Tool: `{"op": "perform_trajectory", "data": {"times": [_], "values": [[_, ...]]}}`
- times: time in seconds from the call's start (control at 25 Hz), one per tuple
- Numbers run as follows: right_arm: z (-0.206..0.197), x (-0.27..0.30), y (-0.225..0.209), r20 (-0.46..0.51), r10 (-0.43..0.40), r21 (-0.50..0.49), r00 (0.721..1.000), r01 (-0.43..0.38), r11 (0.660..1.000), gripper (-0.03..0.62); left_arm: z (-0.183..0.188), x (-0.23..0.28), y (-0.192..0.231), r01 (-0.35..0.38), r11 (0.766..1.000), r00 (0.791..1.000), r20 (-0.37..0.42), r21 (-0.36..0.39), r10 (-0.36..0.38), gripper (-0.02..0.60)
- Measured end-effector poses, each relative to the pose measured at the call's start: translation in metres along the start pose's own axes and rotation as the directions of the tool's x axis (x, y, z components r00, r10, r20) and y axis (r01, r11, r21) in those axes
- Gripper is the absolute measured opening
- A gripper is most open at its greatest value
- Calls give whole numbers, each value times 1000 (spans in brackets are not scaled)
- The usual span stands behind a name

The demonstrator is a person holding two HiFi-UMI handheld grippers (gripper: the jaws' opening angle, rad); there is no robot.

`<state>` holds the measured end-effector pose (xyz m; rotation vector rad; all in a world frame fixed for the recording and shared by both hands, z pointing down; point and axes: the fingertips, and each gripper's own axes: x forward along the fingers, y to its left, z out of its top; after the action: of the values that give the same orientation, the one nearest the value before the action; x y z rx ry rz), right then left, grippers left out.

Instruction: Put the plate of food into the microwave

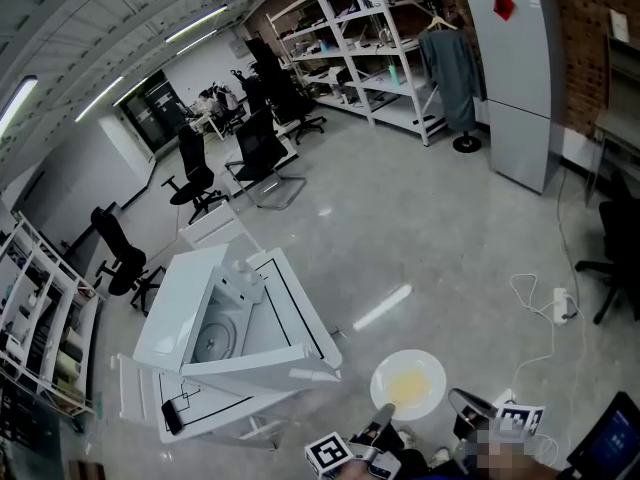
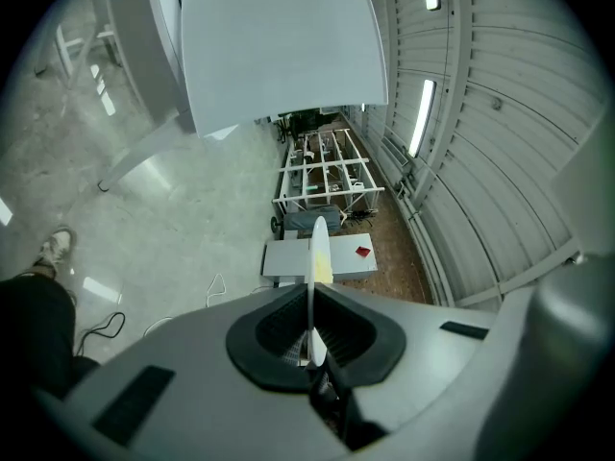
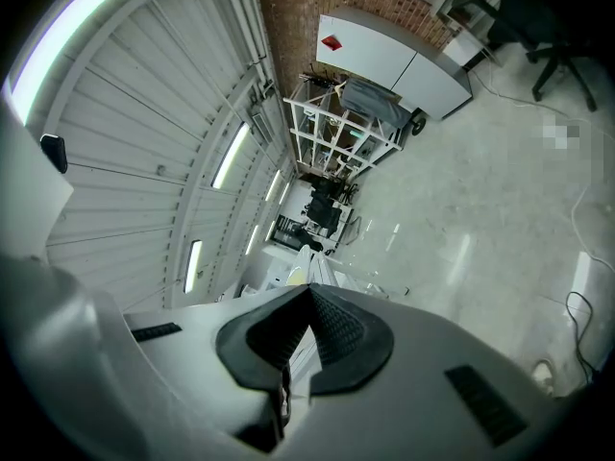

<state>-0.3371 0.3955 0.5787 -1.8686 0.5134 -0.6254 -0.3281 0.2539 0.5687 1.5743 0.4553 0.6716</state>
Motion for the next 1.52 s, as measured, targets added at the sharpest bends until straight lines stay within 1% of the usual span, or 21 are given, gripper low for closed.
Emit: {"op": "perform_trajectory", "data": {"times": [0.04, 0.08, 0.12, 0.2, 0.24, 0.28, 0.36, 0.44, 0.52, 0.56, 0.68, 0.8, 0.96, 1.12, 1.24, 1.36, 1.52], "values": [[4, 2, 7, 21, 44, 46, 999, -45, 998, -1, -1, 7, 0, 1, 1000, 1000, -10, 0, -1, 17], [10, 6, 17, 49, 107, 83, 993, -111, 990, -2, -1, 15, -1, 3, 1000, 1000, -19, 0, -3, 17], [17, 7, 18, 64, 122, 92, 990, -128, 987, -1, -2, 24, -3, 6, 1000, 1000, -28, -1, -6, 17], [29, 1, -3, 55, 10, 52, 998, -13, 999, -2, -2, 41, -5, 11, 1000, 999, -46, -4, -11, 17], [36, 1, -8, 61, -12, 43, 998, 9, 999, -2, -2, 50, -5, 14, 1000, 998, -55, -5, -14, 17], [43, 2, -11, 70, -14, 41, 997, 11, 999, -2, -1, 59, -4, 15, 1000, 998, -64, -3, -15, 17], [57, 2, -20, 82, -54, 27, 995, 52, 998, -1, 2, 76, -2, 14, 1000, 997, -81, 13, -12, 17], [73, 7, -17, 104, -28, 41, 994, 24, 999, -1, 4, 94, -6, 17, 1000, 995, -96, 10, -16, 17], [86, 6, -32, 106, -113, 24, 988, 111, 994, 0, 7, 112, -6, 18, 1000, 994, -112, 16, -16, 17], [93, 8, -37, 110, -140, 14, 984, 140, 990, -2, 9, 120, -6, 17, 1000, 992, -123, 21, -15, 17], [114, 21, -39, 137, -126, -4, 983, 128, 992, -2, 13, 145, -9, 24, 1000, 987, -157, 7, -23, 17], [131, 27, -48, 151, -191, 12, 970, 192, 981, 0, 21, 170, -16, 43, 999, 983, -182, 7, -41, 17], [158, 43, -51, 176, -219, 2, 960, 222, 975, -2, 40, 197, -20, 38, 999, 978, -204, 26, -32, 17], [177, 64, -51, 196, -214, 3, 957, 217, 976, -2, 61, 217, -21, 29, 999, 978, -208, 22, -24, 17], [185, 83, -47, 210, -168, -2, 963, 172, 985, -2, 73, 229, -23, 34, 999, 976, -215, 24, -28, 17], [189, 88, -51, 199, -220, 5, 955, 223, 975, -1, 80, 233, -23, 30, 999, 977, -210, 21, -25, 17], [195, 98, -44, 171, -220, -19, 960, 227, 974, -2, 91, 230, -28, 28, 1000, 984, -174, 12, -25, 17]]}}
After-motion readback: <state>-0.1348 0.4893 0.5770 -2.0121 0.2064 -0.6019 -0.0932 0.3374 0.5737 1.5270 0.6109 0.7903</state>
